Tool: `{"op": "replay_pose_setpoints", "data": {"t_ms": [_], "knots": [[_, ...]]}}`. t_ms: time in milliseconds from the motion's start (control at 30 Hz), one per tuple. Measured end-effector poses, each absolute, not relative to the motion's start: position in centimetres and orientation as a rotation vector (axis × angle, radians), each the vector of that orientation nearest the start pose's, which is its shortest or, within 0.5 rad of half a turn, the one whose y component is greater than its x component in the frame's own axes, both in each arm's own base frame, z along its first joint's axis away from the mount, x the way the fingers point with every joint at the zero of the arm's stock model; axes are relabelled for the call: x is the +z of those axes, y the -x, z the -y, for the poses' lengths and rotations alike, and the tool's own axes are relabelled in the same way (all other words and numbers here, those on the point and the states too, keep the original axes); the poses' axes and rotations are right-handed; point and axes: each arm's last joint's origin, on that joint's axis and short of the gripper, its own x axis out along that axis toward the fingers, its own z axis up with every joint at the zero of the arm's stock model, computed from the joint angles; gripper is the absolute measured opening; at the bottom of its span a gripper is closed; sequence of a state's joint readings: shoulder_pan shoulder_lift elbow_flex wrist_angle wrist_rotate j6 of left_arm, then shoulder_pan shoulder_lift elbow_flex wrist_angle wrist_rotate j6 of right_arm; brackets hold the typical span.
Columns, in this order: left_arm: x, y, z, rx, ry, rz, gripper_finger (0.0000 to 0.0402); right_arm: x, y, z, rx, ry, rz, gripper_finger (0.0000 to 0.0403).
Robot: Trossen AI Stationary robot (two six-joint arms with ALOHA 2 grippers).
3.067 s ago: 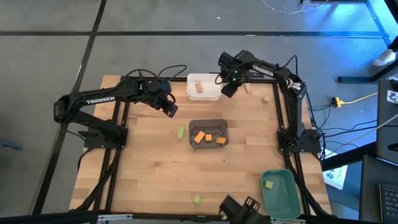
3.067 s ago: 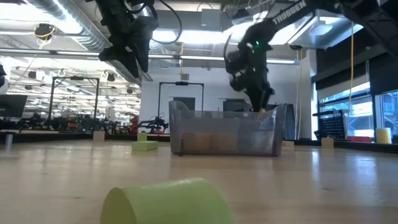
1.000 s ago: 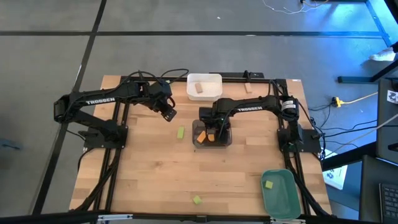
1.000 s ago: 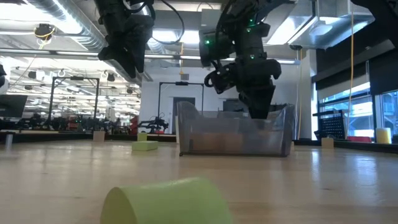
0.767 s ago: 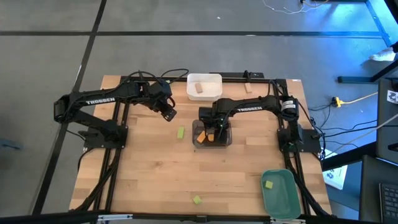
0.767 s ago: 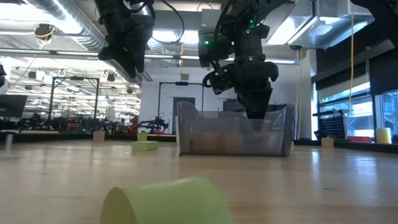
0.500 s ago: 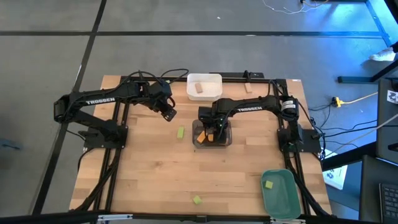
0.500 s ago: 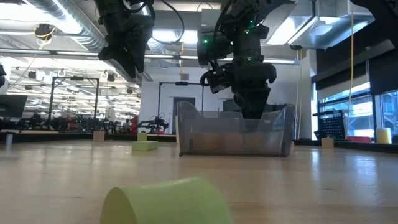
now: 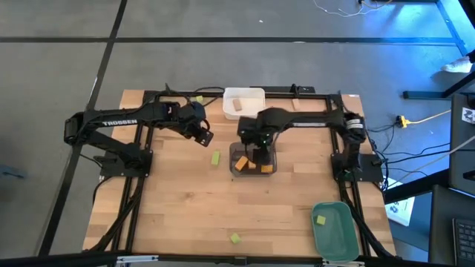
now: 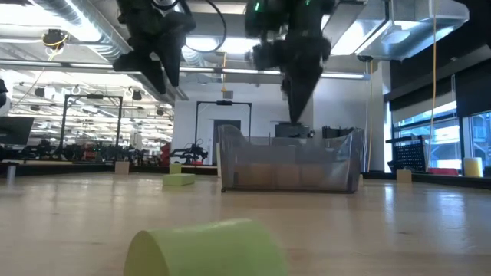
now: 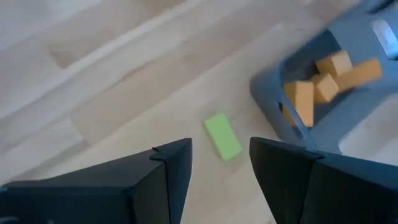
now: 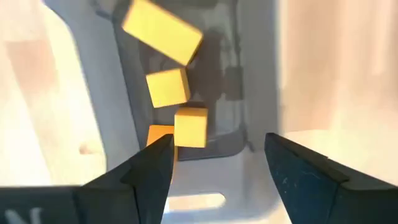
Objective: Sort & place blocks by color
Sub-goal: Put the brown block into the white bin
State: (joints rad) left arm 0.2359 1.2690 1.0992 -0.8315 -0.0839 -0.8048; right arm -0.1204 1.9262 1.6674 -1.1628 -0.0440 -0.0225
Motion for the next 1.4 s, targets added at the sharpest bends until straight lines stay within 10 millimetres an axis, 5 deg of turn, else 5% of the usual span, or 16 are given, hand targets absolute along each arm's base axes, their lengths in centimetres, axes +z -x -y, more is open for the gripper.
{"op": "replay_pose_setpoints", "data": {"t_ms": [200, 333, 767, 900, 1067, 1400], "knots": [[29.1, -23.8, -5.1, 0.691, 0.824, -0.851, 0.0153, 30.4, -35.2, 4.2, -0.069, -0.064, -1.256, 0.0251], [29.1, -23.9, -4.7, 0.698, 0.799, -0.845, 0.0153, 32.3, -34.0, 4.1, -0.077, -0.066, -1.201, 0.0251], [29.1, -23.9, -4.6, 0.7, 0.767, -0.845, 0.0153, 31.6, -32.1, 4.8, -0.195, -0.114, -1.349, 0.0251], [29.1, -23.9, -4.6, 0.7, 0.765, -0.845, 0.0153, 31.3, -32.1, 5.5, -0.374, -0.149, -1.35, 0.0251], [29.1, -23.9, -4.6, 0.698, 0.761, -0.846, 0.0153, 31.3, -31.1, 8.6, -0.653, -0.322, -1.319, 0.0251], [29.1, -23.9, -4.6, 0.687, 0.741, -0.852, 0.0153, 31.2, -27.0, 18.2, -1.095, -0.647, -1.184, 0.0251]]}}
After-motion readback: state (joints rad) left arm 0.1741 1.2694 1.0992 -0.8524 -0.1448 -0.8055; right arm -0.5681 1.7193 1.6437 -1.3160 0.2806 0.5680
